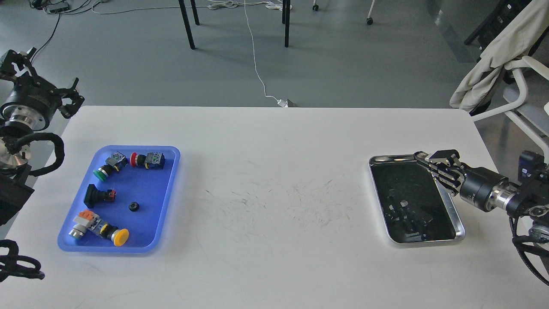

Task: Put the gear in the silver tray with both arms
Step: 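Lower the right gripper into the silver tray and release the gear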

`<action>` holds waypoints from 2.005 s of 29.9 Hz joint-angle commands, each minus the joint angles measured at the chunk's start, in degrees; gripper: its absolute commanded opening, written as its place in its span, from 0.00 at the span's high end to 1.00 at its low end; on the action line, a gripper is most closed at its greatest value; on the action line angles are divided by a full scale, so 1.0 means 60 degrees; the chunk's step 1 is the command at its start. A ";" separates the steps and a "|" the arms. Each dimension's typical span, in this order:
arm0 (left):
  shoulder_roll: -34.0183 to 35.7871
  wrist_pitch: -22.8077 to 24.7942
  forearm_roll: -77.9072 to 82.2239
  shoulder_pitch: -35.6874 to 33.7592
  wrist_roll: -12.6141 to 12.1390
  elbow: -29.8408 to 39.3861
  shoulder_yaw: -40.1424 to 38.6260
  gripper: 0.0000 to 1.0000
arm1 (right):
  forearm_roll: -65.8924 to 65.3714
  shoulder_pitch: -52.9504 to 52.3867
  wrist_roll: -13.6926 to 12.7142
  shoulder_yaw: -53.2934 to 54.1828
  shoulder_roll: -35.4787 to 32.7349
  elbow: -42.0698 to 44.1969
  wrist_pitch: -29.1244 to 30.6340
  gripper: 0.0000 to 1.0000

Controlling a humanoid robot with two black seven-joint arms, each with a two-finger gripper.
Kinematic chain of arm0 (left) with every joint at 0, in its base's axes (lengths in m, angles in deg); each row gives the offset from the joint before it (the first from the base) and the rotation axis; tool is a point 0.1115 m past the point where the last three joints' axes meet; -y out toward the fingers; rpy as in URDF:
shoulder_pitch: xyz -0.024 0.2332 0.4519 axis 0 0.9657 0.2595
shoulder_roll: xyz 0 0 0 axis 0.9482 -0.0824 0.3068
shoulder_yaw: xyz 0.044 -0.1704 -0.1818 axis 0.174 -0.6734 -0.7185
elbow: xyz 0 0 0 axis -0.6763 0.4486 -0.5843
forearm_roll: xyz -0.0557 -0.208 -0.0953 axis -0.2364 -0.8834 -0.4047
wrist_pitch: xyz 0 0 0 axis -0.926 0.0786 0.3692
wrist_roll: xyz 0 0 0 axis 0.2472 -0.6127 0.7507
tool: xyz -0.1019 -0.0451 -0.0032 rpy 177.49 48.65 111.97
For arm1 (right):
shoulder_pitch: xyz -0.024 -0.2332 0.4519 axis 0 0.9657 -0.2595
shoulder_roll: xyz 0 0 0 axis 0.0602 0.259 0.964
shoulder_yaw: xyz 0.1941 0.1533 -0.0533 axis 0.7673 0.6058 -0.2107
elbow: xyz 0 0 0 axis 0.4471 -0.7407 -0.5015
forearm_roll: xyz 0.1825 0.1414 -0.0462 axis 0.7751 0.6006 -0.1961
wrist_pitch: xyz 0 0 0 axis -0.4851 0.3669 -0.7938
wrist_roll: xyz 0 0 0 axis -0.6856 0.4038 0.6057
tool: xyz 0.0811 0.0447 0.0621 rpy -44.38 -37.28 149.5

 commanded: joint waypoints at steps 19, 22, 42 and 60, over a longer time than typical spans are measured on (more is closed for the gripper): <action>0.0012 0.0000 -0.0014 0.0017 0.0000 0.0000 -0.0001 0.01 | -0.0012 0.0373 -0.0038 -0.0188 0.0922 0.0946 -0.0161 0.87; 0.0012 0.0000 -0.0014 0.0017 0.0000 0.0000 -0.0001 0.01 | -0.0012 0.0359 -0.0052 -0.0188 0.0922 0.0961 -0.0161 0.84; 0.0012 0.0000 -0.0029 0.0017 0.0015 0.0001 -0.0001 0.01 | 0.0018 0.0212 -0.0360 -0.0071 0.0922 0.0829 -0.0249 0.62; -0.0017 0.0000 -0.0029 0.0002 0.0030 0.0015 -0.0001 0.01 | 0.0003 0.0344 -0.0448 -0.0159 0.1346 0.2088 -0.0249 0.58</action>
